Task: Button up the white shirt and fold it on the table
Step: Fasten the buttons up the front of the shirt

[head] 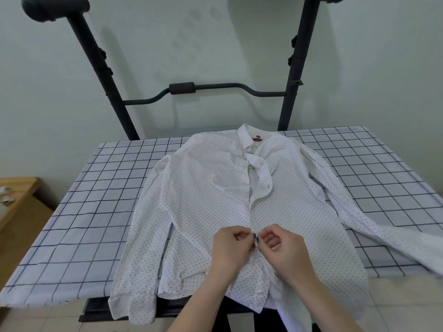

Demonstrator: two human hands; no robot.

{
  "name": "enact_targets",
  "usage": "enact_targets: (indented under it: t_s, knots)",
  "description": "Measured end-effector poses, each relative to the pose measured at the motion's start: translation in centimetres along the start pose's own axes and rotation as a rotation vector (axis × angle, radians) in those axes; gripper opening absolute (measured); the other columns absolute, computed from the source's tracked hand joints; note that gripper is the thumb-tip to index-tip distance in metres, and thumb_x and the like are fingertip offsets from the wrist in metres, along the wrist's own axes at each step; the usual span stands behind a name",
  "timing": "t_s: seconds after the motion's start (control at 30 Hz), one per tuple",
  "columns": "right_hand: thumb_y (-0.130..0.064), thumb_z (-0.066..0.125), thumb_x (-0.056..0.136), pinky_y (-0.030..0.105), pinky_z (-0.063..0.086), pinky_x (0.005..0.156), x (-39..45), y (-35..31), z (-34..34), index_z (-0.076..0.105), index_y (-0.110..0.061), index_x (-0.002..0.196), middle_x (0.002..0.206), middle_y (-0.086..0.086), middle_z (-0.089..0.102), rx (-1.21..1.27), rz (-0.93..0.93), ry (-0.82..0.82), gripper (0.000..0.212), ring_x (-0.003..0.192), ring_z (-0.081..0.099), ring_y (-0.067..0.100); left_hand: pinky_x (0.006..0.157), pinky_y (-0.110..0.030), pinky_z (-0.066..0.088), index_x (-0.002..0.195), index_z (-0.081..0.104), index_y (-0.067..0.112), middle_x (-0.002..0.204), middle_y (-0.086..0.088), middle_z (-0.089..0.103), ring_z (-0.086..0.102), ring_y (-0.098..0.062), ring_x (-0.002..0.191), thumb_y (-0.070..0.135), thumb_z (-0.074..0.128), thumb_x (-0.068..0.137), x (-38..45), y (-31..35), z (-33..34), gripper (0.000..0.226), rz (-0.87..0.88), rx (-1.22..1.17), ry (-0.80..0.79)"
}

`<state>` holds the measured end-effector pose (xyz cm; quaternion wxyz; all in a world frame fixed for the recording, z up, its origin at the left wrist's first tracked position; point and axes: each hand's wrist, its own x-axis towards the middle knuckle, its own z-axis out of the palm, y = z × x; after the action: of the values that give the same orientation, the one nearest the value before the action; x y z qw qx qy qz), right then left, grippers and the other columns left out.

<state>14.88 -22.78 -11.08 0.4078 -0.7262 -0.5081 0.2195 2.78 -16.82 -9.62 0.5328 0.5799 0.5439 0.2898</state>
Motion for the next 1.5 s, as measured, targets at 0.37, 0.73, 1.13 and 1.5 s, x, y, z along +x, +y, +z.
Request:
enact_targets:
  t_s: [0.37, 0.73, 1.13, 1.5]
  knots:
    - [-0.008, 0.071, 0.085, 0.025, 0.06, 0.065, 0.5, 0.3, -0.3, 0.074, -0.015, 0.084, 0.065, -0.001, 0.073, 0.186, 0.188, -0.038, 0.007, 0.061, 0.07, 0.007, 0.066, -0.037, 0.059, 0.081, 0.07, 0.015, 0.072, -0.007, 0.07, 0.069, -0.027, 0.072, 0.01, 0.062, 0.089, 0.6, -1.0, 0.3, 0.012, 0.067, 0.142, -0.039]
    - [-0.006, 0.068, 0.087, 0.025, 0.058, 0.065, 1.6, -0.8, -2.1, 0.073, -0.008, 0.088, 0.072, 0.006, 0.075, 0.351, 0.416, -0.241, 0.005, 0.069, 0.074, 0.017, 0.062, -0.016, 0.05, 0.084, 0.07, 0.018, 0.073, 0.003, 0.068, 0.056, -0.002, 0.062, 0.011, 0.063, 0.086, 0.0, -0.8, -0.7, 0.01, 0.178, 0.269, -0.118]
    - [-0.028, 0.079, 0.077, 0.017, 0.049, 0.066, -2.5, -0.5, -5.1, 0.068, -0.025, 0.081, 0.074, -0.009, 0.063, -0.048, 0.213, -0.539, 0.012, 0.064, 0.055, 0.0, 0.08, -0.028, 0.048, 0.087, 0.062, 0.034, 0.088, 0.014, 0.054, 0.055, -0.009, 0.084, 0.029, 0.074, 0.074, -2.2, -0.9, -3.0, 0.018, 0.344, 0.584, -0.487]
    - [-0.028, 0.075, 0.081, 0.018, 0.044, 0.059, -4.9, -0.4, -4.5, 0.06, -0.026, 0.067, 0.053, -0.012, 0.054, -0.073, 0.193, -0.405, 0.02, 0.051, 0.047, 0.0, 0.069, -0.014, 0.032, 0.091, 0.068, 0.024, 0.098, 0.01, 0.054, 0.042, -0.006, 0.08, 0.03, 0.068, 0.081, -3.9, -1.4, -2.3, 0.012, 0.532, 0.756, -0.431]
